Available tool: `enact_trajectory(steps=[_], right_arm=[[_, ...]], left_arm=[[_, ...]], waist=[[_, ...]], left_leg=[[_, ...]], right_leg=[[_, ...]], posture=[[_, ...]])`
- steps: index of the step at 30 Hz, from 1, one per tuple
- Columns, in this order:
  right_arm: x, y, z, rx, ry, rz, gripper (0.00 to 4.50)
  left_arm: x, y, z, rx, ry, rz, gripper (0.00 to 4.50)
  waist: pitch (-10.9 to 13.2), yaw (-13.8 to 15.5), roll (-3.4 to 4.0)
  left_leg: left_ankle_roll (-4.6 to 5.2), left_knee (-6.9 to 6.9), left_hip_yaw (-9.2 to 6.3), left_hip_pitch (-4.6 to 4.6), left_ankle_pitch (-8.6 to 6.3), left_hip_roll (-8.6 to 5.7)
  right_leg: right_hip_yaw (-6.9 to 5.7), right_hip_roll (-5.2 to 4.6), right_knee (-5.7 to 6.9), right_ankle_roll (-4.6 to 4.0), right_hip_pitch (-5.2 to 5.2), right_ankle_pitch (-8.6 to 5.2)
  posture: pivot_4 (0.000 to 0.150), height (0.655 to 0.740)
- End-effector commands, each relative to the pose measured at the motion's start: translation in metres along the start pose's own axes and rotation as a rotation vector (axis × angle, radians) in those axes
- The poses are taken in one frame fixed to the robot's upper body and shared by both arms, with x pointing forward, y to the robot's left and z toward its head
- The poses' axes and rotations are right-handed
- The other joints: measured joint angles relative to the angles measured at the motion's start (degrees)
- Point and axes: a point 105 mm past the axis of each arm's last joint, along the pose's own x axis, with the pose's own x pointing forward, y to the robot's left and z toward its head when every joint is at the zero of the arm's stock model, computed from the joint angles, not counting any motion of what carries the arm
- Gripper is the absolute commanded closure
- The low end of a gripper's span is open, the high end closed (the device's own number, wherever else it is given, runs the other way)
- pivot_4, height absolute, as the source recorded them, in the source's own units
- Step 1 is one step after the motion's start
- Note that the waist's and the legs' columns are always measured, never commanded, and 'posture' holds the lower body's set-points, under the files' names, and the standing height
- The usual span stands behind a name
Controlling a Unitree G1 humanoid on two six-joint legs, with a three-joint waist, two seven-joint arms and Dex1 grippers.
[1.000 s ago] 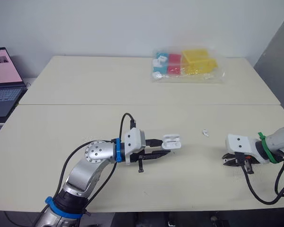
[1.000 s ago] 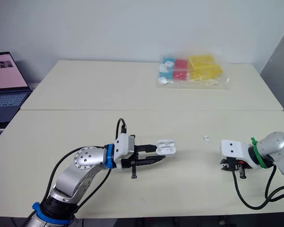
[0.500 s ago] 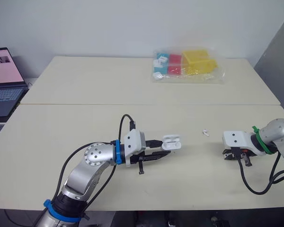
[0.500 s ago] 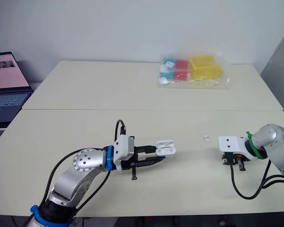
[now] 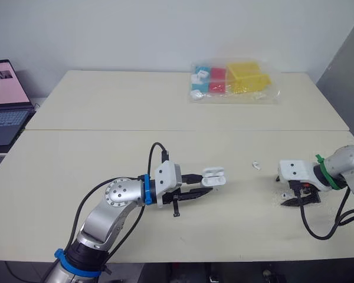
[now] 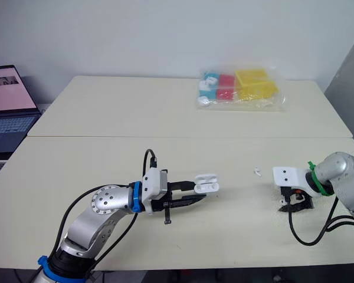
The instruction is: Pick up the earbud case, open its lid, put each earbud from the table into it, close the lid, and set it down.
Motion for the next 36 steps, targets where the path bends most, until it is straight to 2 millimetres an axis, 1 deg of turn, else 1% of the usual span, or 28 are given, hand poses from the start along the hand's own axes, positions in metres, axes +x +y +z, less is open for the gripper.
enact_trajectory(steps=[1, 3, 5, 9, 12, 14, 21, 23, 27, 36], right_arm=[[-0.025, -0.004, 0.009, -0.008, -0.02, -0.045, 0.6], [-0.034, -0.004, 0.009, 0.007, -0.017, -0.071, 0.6], [-0.035, 0.002, 0.007, 0.047, -0.006, -0.068, 0.6], [-0.028, 0.0, -0.006, 0.092, 0.115, -0.151, 0.6], [-0.02, 0.007, -0.008, 0.124, 0.153, -0.111, 0.6], [-0.014, 0.007, -0.007, 0.118, 0.17, -0.097, 0.6], [0.0, 0.005, -0.007, 0.142, 0.199, -0.085, 0.6], [0.001, 0.005, -0.006, 0.157, 0.197, -0.079, 0.6], [0.004, 0.003, -0.005, 0.134, 0.204, -0.08, 0.6], [0.008, 0.006, -0.001, 0.143, 0.192, -0.073, 0.6]], left_arm=[[0.003, 0.0, 0.01, 0.039, -0.032, -0.002, 3.72], [0.004, 0.0, 0.009, 0.039, -0.033, 0.002, 3.72], [0.006, -0.001, 0.006, 0.038, -0.034, 0.005, 3.72], [0.012, -0.003, 0.004, 0.045, -0.038, 0.005, 3.72], [0.015, -0.004, -0.001, 0.072, -0.024, -0.002, 3.72], [0.017, -0.003, -0.002, 0.075, -0.027, 0.002, 3.72], [0.023, -0.004, -0.004, 0.081, -0.039, 0.022, 3.72], [0.023, -0.005, -0.004, 0.081, -0.039, 0.024, 3.72], [0.024, -0.005, -0.005, 0.08, -0.04, 0.033, 3.72], [0.026, -0.004, -0.008, 0.074, -0.04, 0.035, 3.72]], waist=[[0.0, 0.0, 0.0], [0.0, 0.0, 0.01], [0.0, 0.1, 0.01], [0.0, 0.0, 0.02], [0.0, 0.0, 0.03], [0.0, 0.0, 0.05], [0.0, 0.0, 0.05], [0.0, 0.0, 0.05], [0.0, 0.0, 0.06], [0.0, 0.0, 0.06]], left_leg=[[0.0, 0.0, 0.0, 0.0, 0.0, 0.0], [0.0, 0.0, 0.0, 0.01, 0.0, 0.0], [0.0, 0.0, 0.0, -0.01, 0.0, 0.0], [0.0, 0.0, 0.01, 0.01, 0.0, 0.0], [0.0, 0.02, 0.03, 0.04, 0.0, -0.03], [0.0, 0.03, 0.04, 0.06, 0.0, -0.02], [0.0, 0.03, 0.05, 0.04, 0.0, -0.02], [0.0, 0.03, 0.04, 0.03, 0.0, -0.02], [0.0, 0.04, 0.03, 0.06, 0.0, -0.03], [0.0, 0.05, 0.03, 0.05, 0.0, -0.03]], right_leg=[[0.0, 0.0, 0.0, 0.0, 0.0, 0.0], [-0.01, -0.01, 0.0, 0.0, 0.0, 0.0], [0.0, -0.01, -0.01, 0.0, 0.01, 0.0], [0.03, -0.01, 0.01, 0.0, 0.01, 0.0], [0.04, -0.01, 0.05, 0.01, 0.0, 0.01], [0.03, 0.0, 0.06, -0.01, 0.01, 0.02], [0.02, 0.01, 0.05, -0.02, 0.01, 0.03], [0.03, 0.0, 0.04, -0.02, 0.01, 0.03], [0.02, 0.0, 0.07, -0.01, 0.0, 0.04], [0.0, 0.01, 0.07, -0.01, 0.02, 0.04]], posture=[[0.15, 0.74], [0.15, 0.74], [0.15, 0.74], [0.15, 0.74], [0.15, 0.74], [0.15, 0.74], [0.15, 0.74], [0.15, 0.74], [0.15, 0.74], [0.15, 0.74]])
